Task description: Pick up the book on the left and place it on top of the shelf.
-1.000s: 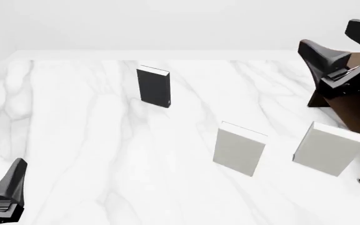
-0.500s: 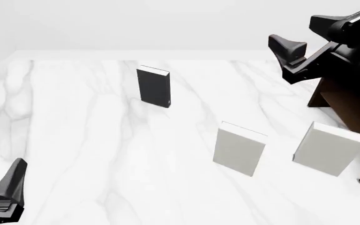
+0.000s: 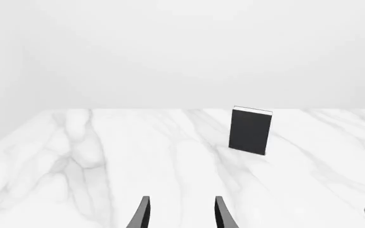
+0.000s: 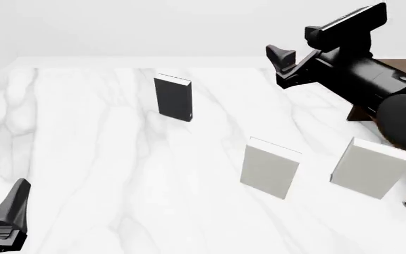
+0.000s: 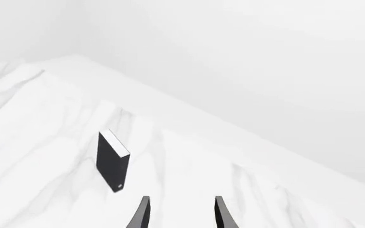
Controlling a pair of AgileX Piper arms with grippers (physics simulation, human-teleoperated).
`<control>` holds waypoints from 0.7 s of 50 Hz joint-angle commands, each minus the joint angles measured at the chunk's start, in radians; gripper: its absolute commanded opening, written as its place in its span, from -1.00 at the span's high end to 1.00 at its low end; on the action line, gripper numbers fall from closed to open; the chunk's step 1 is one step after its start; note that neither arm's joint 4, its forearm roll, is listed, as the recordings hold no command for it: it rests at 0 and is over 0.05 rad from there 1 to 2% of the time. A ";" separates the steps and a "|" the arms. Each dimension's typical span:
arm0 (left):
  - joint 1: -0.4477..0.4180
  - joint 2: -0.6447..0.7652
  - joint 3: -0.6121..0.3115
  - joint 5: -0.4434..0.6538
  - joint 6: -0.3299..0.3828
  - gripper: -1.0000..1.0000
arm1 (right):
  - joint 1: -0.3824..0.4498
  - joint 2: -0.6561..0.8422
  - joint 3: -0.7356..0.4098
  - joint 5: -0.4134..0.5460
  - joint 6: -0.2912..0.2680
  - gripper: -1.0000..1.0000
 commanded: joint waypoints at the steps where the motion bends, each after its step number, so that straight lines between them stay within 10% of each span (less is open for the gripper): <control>1: 0.000 0.000 0.000 0.000 0.000 -1.00 | 0.015 0.098 -0.062 -0.023 0.004 -1.00; 35: 0.000 0.000 0.000 0.000 0.000 -1.00 | 0.055 0.347 -0.280 -0.008 0.009 -1.00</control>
